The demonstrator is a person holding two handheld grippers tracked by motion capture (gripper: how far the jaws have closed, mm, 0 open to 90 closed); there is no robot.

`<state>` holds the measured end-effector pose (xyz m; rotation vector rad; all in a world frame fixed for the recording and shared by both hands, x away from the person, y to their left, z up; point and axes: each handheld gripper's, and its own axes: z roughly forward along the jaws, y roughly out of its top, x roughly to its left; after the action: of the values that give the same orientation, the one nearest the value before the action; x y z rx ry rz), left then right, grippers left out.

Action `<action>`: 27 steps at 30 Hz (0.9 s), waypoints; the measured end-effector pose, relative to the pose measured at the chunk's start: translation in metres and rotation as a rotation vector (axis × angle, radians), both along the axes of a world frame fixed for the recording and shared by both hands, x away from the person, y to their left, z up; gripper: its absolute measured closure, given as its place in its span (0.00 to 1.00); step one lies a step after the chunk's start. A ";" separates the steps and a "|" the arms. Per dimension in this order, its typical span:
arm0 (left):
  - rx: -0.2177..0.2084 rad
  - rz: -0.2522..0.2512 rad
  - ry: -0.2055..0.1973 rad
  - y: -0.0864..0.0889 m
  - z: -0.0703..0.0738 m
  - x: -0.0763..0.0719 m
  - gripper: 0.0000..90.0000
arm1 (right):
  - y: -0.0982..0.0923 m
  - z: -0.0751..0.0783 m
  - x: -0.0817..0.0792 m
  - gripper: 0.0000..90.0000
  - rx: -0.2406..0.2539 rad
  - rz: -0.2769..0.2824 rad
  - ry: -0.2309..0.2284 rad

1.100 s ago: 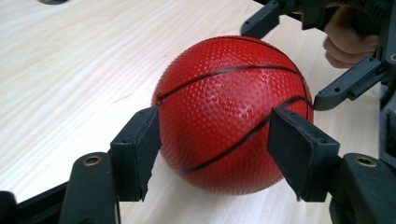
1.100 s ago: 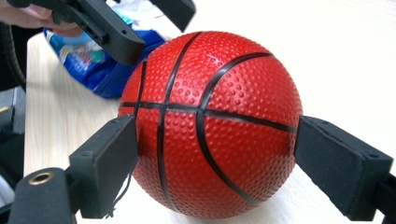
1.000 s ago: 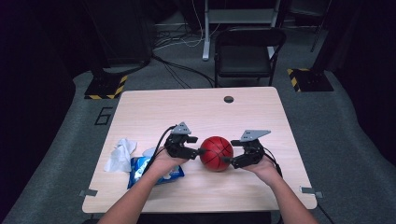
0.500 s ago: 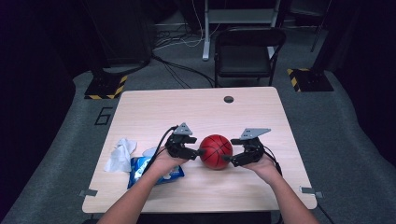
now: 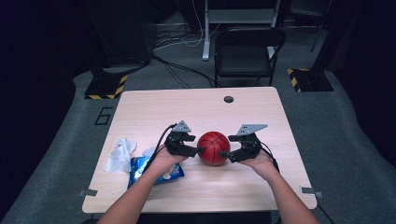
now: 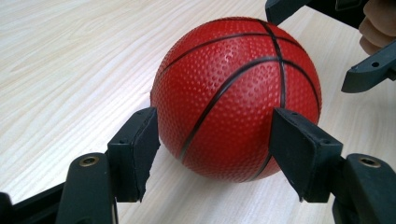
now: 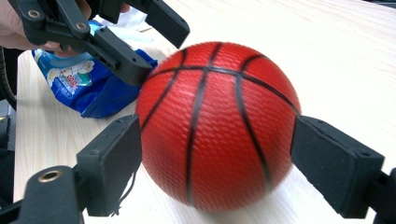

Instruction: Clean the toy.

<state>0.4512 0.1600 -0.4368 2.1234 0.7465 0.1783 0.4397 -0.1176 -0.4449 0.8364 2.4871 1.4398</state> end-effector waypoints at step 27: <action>-0.003 0.018 -0.015 0.007 0.009 0.000 0.37 | 0.002 0.008 0.005 0.20 -0.019 -0.039 -0.020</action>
<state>0.4507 0.1672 -0.4276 2.1106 0.7569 0.2027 0.4447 -0.1153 -0.4369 0.8574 2.4528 1.4026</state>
